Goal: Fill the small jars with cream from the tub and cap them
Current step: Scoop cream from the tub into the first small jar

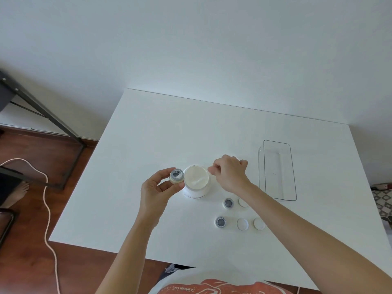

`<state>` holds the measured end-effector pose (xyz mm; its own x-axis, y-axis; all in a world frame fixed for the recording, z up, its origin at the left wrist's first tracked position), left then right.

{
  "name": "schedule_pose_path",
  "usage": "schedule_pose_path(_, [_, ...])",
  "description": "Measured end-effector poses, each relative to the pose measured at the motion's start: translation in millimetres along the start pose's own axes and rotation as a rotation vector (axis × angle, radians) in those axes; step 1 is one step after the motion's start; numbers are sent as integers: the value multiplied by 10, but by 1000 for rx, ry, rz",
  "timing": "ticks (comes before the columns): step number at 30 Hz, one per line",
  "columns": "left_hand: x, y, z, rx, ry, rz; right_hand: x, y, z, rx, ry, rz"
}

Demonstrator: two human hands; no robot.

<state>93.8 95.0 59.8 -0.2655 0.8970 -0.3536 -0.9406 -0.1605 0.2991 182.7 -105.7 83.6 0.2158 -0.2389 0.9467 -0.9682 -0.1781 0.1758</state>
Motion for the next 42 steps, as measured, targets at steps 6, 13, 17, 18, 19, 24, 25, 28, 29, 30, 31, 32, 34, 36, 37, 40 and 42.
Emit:
schedule_pose_path(6, [-29,-27,-37,13,-24,-9,236,87,204,-189,-238,-79])
schedule_pose_path(13, [-155,-49,-57,25,-50,-29,580,230,120,-204,-513,-38])
schedule_pose_path(17, [-247,-57,-40,24,-38,-46,709,310,-46,-133,-457,58])
schedule_pose_path(18, [-263,-59,-33,23,-34,-49,741,335,-83,-109,-421,100])
schedule_pose_path(19, [-272,-59,-25,21,-32,-51,771,360,-119,-79,-400,147])
schedule_pose_path(24, [-287,-60,-5,17,-18,-54,819,460,-274,75,-264,331])
schedule_pose_path(25, [-284,-61,0,15,-13,-50,832,483,-301,111,-220,375])
schedule_pose_path(28, [-277,-57,11,10,7,-50,896,581,-380,242,-62,529])
schedule_pose_path(29, [-276,-56,13,10,12,-53,911,619,-407,295,0,578])
schedule_pose_path(30, [-276,-55,15,10,17,-56,915,656,-431,347,60,622])
schedule_pose_path(31, [-275,-53,17,10,23,-60,916,697,-453,397,116,666])
schedule_pose_path(32, [-272,-52,21,8,29,-63,913,739,-471,442,165,710])
schedule_pose_path(34, [-262,-53,28,3,36,-61,896,817,-490,514,230,778])
schedule_pose_path(36, [-252,-57,35,0,42,-57,874,865,-487,548,258,805])
schedule_pose_path(37, [-248,-60,37,-1,45,-55,865,878,-476,556,262,809])
schedule_pose_path(40, [-226,-67,41,-6,42,-47,849,894,-438,564,264,812])
schedule_pose_path(42, [-209,-66,37,-6,41,-42,844,898,-417,565,264,815])
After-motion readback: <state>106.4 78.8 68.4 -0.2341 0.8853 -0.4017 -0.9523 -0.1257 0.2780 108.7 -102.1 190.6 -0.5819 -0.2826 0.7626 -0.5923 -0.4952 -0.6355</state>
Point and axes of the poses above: each hand's wrist, its own y-axis away from the middle knuckle, its own x-axis out of the back of the hand, z = x × y, the point moved 7 cm from there along -y, towards the middle knuckle, and after that the axes turned 10 degrees about y, right-handed, at the moved point
